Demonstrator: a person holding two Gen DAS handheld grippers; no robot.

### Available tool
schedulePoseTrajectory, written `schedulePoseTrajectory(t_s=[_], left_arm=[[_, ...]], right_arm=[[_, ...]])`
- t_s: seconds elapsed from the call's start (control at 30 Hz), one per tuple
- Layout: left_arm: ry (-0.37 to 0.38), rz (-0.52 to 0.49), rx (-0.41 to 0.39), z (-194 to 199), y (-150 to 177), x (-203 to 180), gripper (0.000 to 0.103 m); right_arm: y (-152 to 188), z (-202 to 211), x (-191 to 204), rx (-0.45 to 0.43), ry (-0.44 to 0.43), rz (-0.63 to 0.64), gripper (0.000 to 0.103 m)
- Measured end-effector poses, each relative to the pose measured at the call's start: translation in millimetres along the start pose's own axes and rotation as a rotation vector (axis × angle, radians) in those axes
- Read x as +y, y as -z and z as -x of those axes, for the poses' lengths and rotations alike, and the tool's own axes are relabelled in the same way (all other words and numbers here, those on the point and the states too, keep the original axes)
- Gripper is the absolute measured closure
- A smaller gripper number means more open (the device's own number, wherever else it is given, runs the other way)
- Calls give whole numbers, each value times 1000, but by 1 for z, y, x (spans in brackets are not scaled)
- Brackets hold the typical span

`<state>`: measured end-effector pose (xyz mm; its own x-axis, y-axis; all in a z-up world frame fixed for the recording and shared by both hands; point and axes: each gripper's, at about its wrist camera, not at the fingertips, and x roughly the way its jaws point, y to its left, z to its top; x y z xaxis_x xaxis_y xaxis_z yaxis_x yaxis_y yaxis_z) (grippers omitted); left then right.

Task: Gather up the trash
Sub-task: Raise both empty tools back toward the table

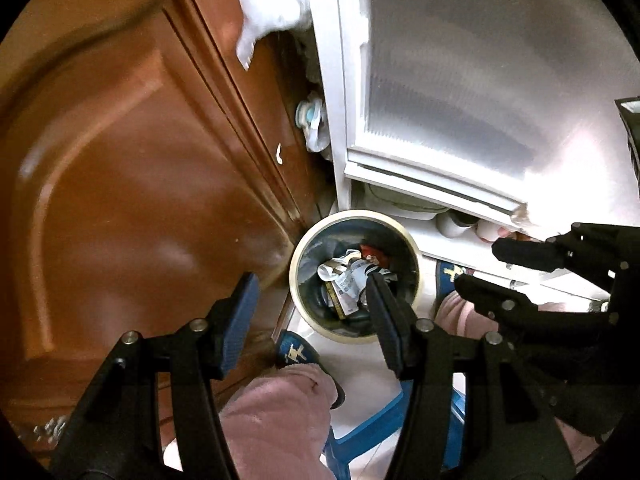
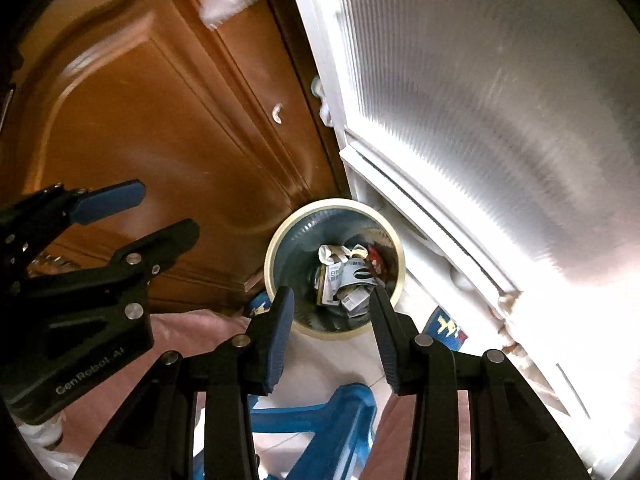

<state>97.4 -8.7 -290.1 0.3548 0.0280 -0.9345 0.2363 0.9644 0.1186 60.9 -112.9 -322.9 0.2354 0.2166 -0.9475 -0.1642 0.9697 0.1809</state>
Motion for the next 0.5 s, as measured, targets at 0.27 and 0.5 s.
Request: schedulePoseTrajectory(t_s=[0.27,0.5], left_arm=[[7,3,-92,76,13,4,51],[-11,11,-169,132,25,6,50]], right_arm=[[16,65,15,-91,23,34,63],[30,121,31,-196,56,95,63]])
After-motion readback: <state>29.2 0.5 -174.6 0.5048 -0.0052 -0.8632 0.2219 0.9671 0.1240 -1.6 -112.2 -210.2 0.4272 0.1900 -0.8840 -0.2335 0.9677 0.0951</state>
